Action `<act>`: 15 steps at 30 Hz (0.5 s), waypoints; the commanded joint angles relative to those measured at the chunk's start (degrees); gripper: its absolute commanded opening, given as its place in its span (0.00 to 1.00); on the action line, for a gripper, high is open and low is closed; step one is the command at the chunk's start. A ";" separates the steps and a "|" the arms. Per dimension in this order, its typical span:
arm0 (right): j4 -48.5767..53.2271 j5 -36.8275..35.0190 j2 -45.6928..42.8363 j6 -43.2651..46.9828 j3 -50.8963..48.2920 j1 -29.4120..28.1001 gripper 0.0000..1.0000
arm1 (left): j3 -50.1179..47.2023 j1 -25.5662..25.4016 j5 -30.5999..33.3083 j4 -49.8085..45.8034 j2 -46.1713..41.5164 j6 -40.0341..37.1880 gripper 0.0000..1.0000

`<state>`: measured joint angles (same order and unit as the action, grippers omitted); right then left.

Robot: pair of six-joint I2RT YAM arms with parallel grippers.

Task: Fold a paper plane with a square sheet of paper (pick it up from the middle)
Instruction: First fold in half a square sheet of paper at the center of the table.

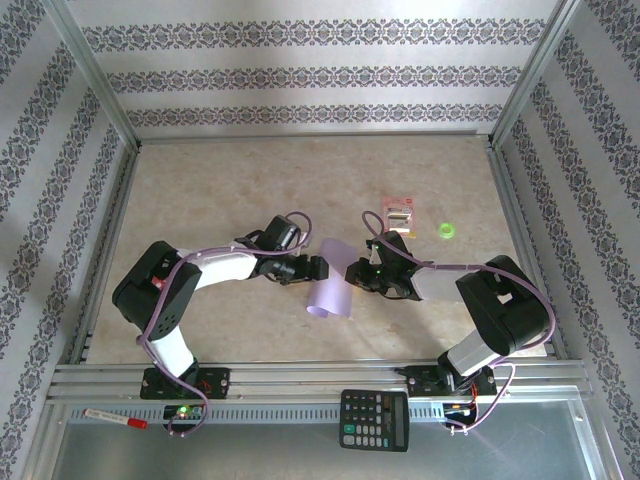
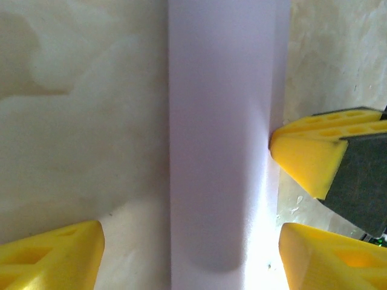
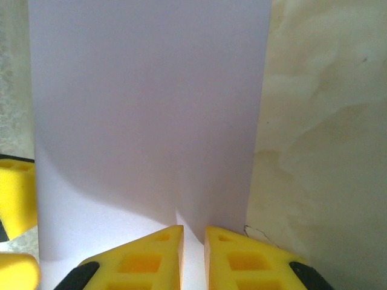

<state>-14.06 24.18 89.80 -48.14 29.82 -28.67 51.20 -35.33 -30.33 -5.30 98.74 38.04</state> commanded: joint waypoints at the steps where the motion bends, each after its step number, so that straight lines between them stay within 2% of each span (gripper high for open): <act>1: -6.65 -0.10 4.25 -1.09 -0.73 -3.43 0.16 | 2.05 -2.62 0.22 -4.66 1.11 -0.88 0.72; 10: -10.93 -1.57 5.11 -5.19 0.03 -5.81 0.16 | 3.70 -3.60 -0.67 -2.96 3.84 -0.32 0.52; 15: -12.83 -1.60 6.03 -6.67 1.51 -7.12 0.15 | 3.38 -3.69 -1.81 -0.15 4.62 0.99 0.48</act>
<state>-19.18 20.47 91.48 -52.64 29.89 -31.77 53.74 -38.26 -30.68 -7.07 102.02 38.02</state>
